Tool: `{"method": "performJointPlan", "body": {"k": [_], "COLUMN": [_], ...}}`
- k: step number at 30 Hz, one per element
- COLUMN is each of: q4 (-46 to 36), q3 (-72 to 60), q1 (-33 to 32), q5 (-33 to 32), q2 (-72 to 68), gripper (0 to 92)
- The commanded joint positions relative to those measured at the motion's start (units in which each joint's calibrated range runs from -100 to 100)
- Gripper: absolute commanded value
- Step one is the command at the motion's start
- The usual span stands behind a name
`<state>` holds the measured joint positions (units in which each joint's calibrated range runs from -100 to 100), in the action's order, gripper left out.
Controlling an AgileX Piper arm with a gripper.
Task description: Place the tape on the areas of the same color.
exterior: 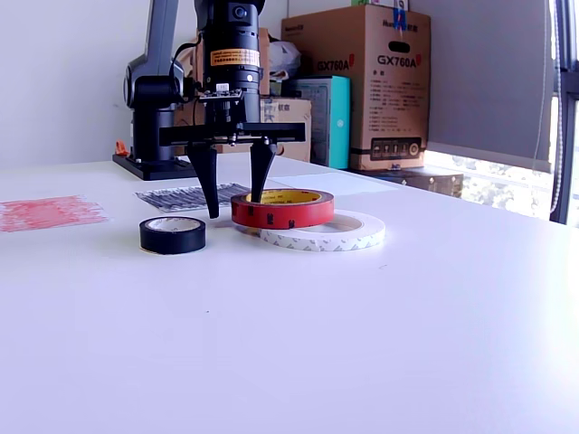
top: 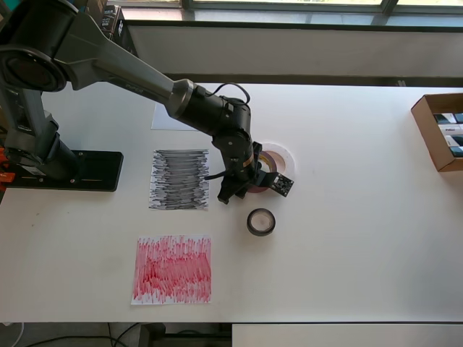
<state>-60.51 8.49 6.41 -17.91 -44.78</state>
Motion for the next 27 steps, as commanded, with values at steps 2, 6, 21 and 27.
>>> {"method": "performJointPlan", "body": {"k": [2,6,21,27], "q4": [-0.1,-0.1,-4.0,-5.7], "q3": [0.1,0.1,-0.1,4.6], "q1": [-0.3,-0.3,-0.5,0.6], "q5": [0.3,0.1,4.0,8.2], "q2": [-0.1,0.0,12.7,23.4], "gripper": [36.3,0.2,0.0,0.0]}}
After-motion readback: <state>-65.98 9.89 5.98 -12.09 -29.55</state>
